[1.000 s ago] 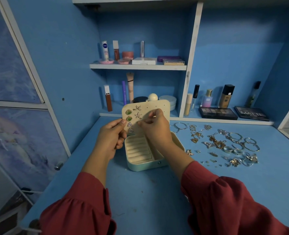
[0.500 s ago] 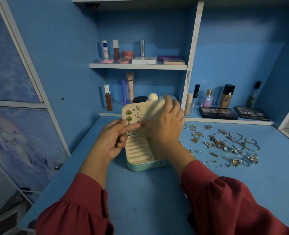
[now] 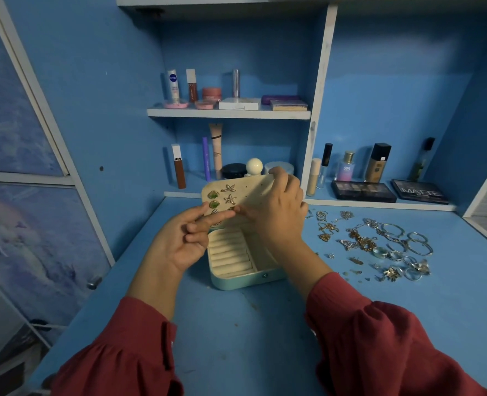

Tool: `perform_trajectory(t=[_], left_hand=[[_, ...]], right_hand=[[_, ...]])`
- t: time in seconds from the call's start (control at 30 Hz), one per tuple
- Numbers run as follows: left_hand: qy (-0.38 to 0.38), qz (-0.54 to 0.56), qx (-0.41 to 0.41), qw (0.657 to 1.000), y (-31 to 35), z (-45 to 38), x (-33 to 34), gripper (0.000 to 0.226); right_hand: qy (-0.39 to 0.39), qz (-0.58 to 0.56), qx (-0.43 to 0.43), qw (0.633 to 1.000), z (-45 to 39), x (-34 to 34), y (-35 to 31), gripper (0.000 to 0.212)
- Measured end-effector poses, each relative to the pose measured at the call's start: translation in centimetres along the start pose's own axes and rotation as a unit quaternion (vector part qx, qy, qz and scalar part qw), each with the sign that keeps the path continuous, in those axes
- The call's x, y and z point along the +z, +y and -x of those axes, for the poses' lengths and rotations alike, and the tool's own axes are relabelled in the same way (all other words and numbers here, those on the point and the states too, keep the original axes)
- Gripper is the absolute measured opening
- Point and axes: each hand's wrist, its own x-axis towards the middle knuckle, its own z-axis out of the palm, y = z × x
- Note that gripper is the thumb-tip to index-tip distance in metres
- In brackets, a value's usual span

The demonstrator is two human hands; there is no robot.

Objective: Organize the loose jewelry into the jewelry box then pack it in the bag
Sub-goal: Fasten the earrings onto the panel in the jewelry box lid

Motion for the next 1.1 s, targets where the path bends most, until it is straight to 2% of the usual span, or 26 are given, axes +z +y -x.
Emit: perform_trajectory(t=[0.1,0.2,0.33,0.63,0.8,0.87,0.93,1.0,1.1], left_hand=[[-0.008,0.054,-0.002,0.998,0.1,0.2,0.0,0.045],[-0.013,0.122,-0.010,0.992,0.2,0.4,0.1,0.038],[0.010,0.151,-0.024,0.988,0.2,0.3,0.1,0.034],[0.037,0.035,-0.087,0.995,0.1,-0.6,-0.3,0.051],[0.027,-0.024,-0.089,0.995,-0.1,0.1,-0.2,0.025],[0.015,-0.031,-0.086,0.996,-0.1,0.3,-0.1,0.031],[0.026,-0.060,-0.086,0.994,0.0,0.5,0.0,0.041],[0.048,-0.110,-0.071,0.990,-0.1,0.7,0.2,0.028],[0.070,-0.153,-0.058,0.984,-0.2,0.8,0.4,0.027]], right_hand=[[-0.005,-0.004,0.001,1.000,0.1,-0.2,0.1,0.095],[-0.013,-0.008,-0.014,1.000,0.3,-0.5,0.7,0.092],[-0.044,0.002,-0.048,0.998,0.9,-1.8,1.8,0.069],[-0.121,-0.145,-0.085,0.978,2.2,-5.7,4.1,0.047],[-0.247,-0.239,-0.052,0.938,0.7,-9.5,5.7,0.049],[-0.295,-0.231,-0.054,0.926,0.0,-10.4,7.0,0.044],[-0.311,-0.209,-0.050,0.926,-0.7,-11.2,8.3,0.036],[-0.328,-0.173,-0.042,0.928,-1.1,-12.1,9.3,0.026],[-0.392,-0.048,-0.036,0.918,-1.5,-13.3,10.5,0.015]])
